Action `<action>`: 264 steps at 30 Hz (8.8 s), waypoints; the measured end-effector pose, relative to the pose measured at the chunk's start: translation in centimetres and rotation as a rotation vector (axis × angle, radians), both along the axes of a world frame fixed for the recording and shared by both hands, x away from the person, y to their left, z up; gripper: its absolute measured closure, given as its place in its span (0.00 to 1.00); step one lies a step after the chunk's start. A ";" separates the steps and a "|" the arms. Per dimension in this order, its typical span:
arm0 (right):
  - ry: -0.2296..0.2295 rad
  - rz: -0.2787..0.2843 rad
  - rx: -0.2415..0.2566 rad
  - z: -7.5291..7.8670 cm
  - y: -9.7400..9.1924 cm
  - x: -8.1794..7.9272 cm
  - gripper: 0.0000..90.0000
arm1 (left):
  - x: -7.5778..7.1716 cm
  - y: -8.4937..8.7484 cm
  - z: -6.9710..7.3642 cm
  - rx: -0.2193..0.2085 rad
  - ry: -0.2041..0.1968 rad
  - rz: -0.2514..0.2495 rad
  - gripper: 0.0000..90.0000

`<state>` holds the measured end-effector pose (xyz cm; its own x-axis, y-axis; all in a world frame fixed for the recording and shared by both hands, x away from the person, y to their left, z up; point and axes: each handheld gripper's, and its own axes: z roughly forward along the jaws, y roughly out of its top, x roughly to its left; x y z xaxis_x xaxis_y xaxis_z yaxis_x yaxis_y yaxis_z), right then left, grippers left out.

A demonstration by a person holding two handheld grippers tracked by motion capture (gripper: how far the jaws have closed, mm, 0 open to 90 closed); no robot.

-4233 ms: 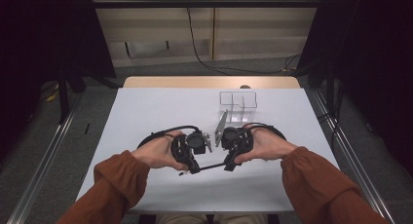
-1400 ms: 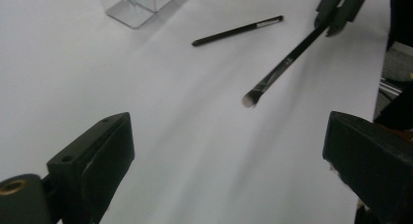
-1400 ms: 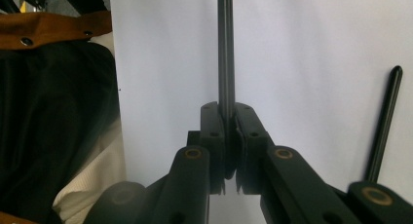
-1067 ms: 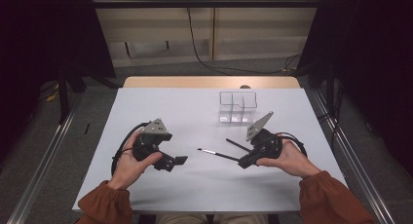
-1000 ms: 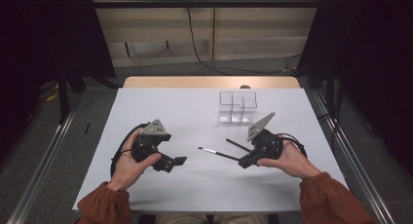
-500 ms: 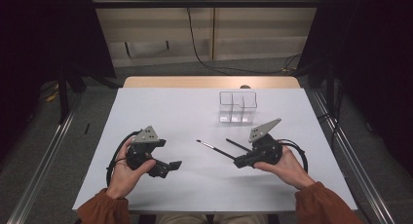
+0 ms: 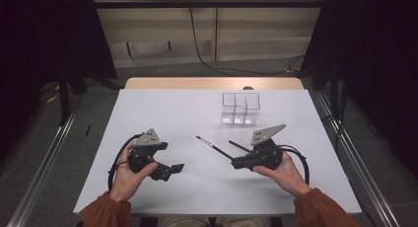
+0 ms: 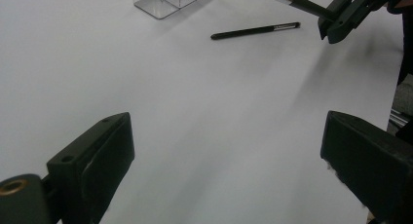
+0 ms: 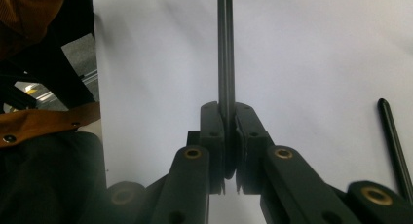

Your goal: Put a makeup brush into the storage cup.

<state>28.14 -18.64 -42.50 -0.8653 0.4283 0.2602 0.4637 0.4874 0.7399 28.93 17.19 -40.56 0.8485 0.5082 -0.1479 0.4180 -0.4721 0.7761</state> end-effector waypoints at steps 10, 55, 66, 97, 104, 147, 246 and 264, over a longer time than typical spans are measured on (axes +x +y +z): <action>-0.030 -0.021 0.060 -0.2 0.2 -0.2 0.94 | -0.2 -0.1 0.0 -0.018 -0.004 -0.006 0.06; -0.165 -0.039 0.202 0.3 0.6 -1.0 0.94 | 0.7 -4.5 1.8 -0.210 -0.119 -0.080 0.04; -0.178 -0.043 0.200 0.2 0.6 -0.9 0.94 | 1.0 -6.3 1.5 -0.237 -0.134 -0.112 0.05; -0.175 -0.015 0.180 -0.3 1.1 -1.1 0.94 | 0.7 -6.2 2.2 -0.343 -0.098 -0.042 0.66; -0.184 0.002 0.172 -0.3 1.2 -1.2 0.94 | 0.7 -6.2 2.5 -0.385 -0.078 -0.056 0.71; -0.168 -0.011 0.214 -0.3 1.1 -1.1 0.37 | 0.8 -6.1 3.5 -0.451 -0.007 -0.118 0.93; -0.258 -0.078 0.234 0.5 2.5 -1.4 0.48 | 1.7 -9.8 4.1 -0.177 0.044 -0.192 0.93; -0.232 -0.076 0.277 0.5 2.4 -1.2 0.88 | 1.6 -10.0 3.8 -0.179 0.048 -0.198 0.93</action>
